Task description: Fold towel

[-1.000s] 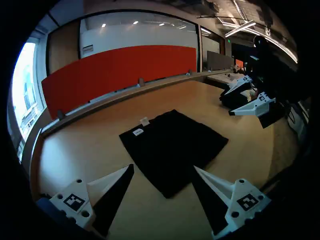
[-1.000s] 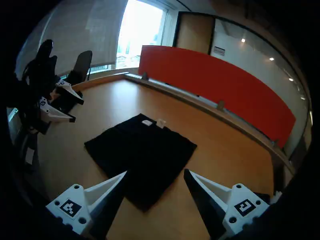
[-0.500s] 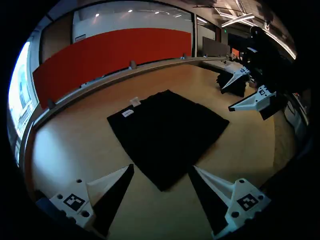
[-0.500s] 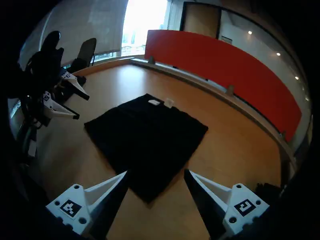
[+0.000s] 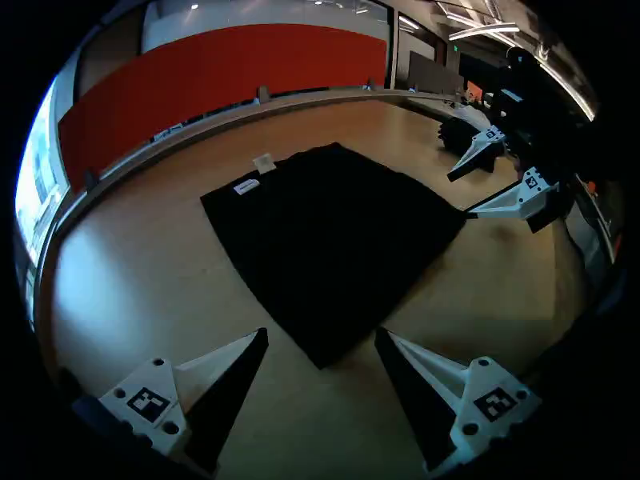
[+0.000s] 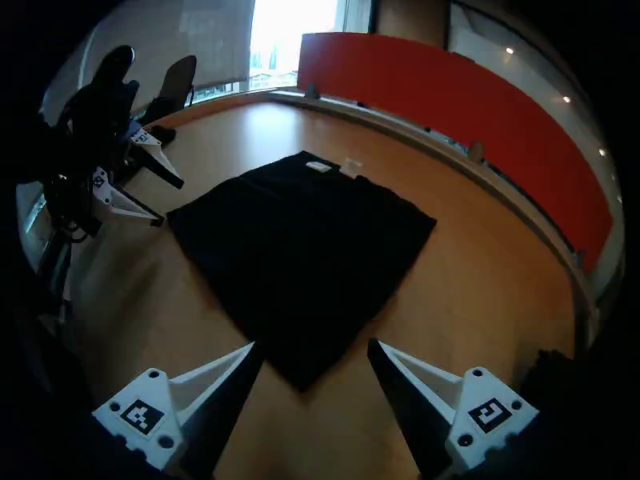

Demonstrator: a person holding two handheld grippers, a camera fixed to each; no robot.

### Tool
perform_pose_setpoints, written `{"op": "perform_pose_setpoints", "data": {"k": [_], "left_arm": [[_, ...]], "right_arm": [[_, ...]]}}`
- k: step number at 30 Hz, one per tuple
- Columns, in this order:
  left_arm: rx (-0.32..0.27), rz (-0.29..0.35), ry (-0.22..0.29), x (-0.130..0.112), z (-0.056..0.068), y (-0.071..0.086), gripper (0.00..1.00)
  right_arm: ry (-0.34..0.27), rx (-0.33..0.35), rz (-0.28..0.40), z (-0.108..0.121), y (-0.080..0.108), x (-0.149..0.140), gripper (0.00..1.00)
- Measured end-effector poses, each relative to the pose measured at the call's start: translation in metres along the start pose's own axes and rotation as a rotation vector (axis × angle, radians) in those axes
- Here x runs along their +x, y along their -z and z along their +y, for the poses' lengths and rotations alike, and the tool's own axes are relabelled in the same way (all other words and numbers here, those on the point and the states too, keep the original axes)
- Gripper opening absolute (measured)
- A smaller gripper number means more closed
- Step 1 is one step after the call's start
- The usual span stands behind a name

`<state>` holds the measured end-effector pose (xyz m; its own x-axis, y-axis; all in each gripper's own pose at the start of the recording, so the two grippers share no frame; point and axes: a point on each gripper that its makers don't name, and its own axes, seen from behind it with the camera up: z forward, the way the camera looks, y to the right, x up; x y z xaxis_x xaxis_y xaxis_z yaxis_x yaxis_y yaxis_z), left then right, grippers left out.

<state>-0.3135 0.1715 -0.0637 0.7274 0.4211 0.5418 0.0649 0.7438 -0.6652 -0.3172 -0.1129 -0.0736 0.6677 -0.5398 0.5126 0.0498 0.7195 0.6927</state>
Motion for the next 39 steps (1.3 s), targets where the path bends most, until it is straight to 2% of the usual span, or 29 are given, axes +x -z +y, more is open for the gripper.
{"op": "perform_pose_setpoints", "data": {"k": [11, 21, 26, 29, 32, 37, 39], "left_arm": [[-0.03, -0.077, 0.005, -0.015, 0.004, -0.012, 1.0], [-0.023, -0.089, -0.018, -0.019, 0.005, -0.017, 0.94], [-0.019, -0.093, -0.03, -0.019, 0.004, -0.017, 0.87], [-0.013, -0.095, -0.024, -0.019, 0.003, -0.017, 0.8], [-0.01, -0.098, -0.021, -0.019, 0.002, -0.017, 0.77], [-0.007, -0.102, -0.021, -0.02, 0.004, -0.017, 0.73], [-0.006, -0.104, -0.021, -0.02, 0.006, -0.017, 0.69]], "right_arm": [[0.014, 0.04, -0.062, -0.005, -0.005, -0.017, 0.91], [0.043, 0.051, -0.075, -0.005, -0.009, -0.018, 0.8], [0.05, 0.056, -0.081, -0.006, -0.011, -0.019, 0.76], [0.049, 0.061, -0.081, -0.007, -0.011, -0.02, 0.72], [0.038, 0.064, -0.081, -0.009, -0.011, -0.021, 0.7], [0.015, 0.082, -0.085, -0.013, -0.01, -0.022, 0.56], [0.011, 0.083, -0.086, -0.014, -0.01, -0.022, 0.53]]}}
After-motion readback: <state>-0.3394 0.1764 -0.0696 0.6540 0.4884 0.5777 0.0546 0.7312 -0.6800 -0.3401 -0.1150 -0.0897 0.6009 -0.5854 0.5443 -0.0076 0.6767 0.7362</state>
